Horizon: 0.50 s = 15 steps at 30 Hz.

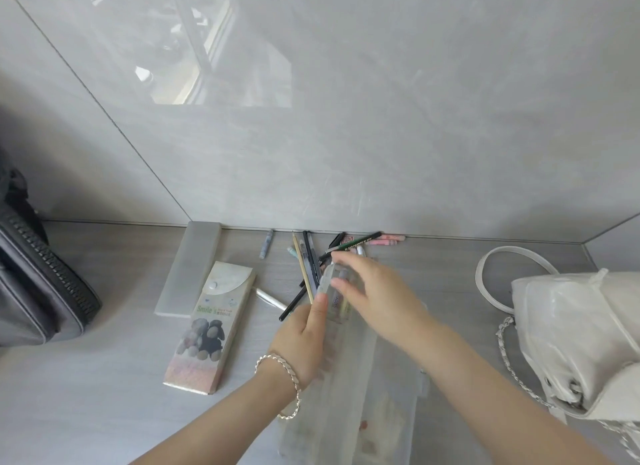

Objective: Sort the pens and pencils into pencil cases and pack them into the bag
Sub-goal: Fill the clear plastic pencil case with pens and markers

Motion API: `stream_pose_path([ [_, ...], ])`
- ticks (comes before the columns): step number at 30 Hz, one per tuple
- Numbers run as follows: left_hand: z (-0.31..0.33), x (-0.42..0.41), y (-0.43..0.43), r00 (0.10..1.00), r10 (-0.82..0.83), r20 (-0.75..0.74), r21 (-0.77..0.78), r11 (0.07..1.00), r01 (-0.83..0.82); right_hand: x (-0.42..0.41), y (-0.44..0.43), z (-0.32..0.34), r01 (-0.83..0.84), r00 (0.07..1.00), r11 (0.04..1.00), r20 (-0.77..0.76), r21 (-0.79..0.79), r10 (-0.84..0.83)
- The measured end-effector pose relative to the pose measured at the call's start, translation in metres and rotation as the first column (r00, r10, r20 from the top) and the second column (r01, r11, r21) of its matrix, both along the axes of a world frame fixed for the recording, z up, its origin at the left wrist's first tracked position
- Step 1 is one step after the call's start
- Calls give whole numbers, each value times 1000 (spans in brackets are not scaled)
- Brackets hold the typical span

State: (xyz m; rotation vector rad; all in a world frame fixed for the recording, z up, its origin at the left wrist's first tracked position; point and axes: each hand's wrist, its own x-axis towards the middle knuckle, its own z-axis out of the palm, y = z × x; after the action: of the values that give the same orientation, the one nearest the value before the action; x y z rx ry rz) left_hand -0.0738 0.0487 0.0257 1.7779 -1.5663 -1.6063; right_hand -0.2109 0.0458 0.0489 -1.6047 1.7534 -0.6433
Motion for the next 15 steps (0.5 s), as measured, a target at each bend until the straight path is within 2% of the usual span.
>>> stream_pose_path([
  [1, -1, 1, -5, 1000, -9, 29, -5, 1000, 9, -11, -6, -4, 25, 994, 999, 108, 46, -30],
  [2, -2, 2, -11, 998, -12, 57, -8, 1000, 13, -24, -14, -10, 95, 989, 995, 114, 17, -96],
  [3, -3, 3, -18, 997, -5, 72, -2, 1000, 5, -38, -25, -20, 172, 984, 985, 54, -20, -171],
  [5, -2, 4, -31, 996, 24, 89, 19, 999, -26, -65, -47, -42, 242, 952, 970, -188, -16, -241],
  [8, -8, 5, -47, 995, 38, 88, 61, 997, -44, -87, -72, -69, 168, 876, 974, -477, 155, -75],
  [10, -14, 5, -52, 995, 39, 93, 67, 997, -45, -89, -81, -79, 106, 790, 962, -609, 252, 73],
  [13, -21, 5, -55, 995, 61, 81, 94, 993, -69, -84, -91, -92, 73, 671, 959, -725, 273, 155],
  [15, -24, 7, -54, 993, 90, 78, 116, 988, -99, -82, -94, -98, 82, 637, 959, -754, 270, 158],
])
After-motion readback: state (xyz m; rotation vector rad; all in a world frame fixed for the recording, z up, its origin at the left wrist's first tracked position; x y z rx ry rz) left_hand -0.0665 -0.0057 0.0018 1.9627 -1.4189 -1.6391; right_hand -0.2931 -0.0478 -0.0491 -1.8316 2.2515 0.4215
